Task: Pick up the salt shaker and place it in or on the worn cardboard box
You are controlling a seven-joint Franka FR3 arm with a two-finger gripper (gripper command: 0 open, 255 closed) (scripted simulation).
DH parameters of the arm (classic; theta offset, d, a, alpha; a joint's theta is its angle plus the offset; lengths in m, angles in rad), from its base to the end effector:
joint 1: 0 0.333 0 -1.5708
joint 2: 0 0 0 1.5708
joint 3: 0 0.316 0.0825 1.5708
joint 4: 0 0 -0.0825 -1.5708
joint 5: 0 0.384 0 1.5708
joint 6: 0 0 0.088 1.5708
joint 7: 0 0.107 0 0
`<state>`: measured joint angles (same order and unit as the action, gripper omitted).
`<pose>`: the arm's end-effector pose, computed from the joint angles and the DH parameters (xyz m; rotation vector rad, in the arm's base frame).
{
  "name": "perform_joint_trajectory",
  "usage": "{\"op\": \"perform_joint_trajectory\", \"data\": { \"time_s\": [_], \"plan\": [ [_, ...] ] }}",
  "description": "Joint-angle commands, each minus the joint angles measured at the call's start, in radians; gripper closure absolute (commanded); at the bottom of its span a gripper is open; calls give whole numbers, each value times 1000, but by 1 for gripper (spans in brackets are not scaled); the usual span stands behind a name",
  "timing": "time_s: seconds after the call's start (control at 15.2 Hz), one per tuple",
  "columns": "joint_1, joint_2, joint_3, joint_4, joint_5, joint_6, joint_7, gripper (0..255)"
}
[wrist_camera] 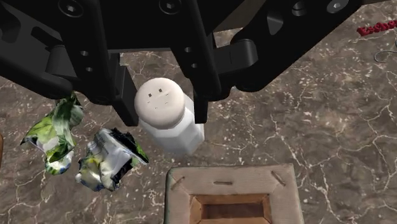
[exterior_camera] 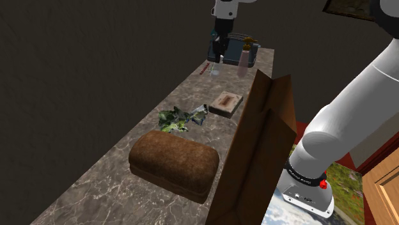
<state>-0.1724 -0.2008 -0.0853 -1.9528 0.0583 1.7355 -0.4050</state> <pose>0.4810 -0.1244 0.5625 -3.0581 -0.2130 -0.0120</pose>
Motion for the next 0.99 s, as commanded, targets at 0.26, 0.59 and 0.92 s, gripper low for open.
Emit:
{"op": "perform_joint_trajectory", "data": {
  "time_s": [0.26, 0.59, 0.92],
  "plan": [
    [-52, -125, -70, -97, -35, -34, -109, 255],
    [-61, -144, -83, -164, -43, 14, -129, 255],
    [-62, -142, -85, -229, -43, 81, -133, 255]
  ]
}}
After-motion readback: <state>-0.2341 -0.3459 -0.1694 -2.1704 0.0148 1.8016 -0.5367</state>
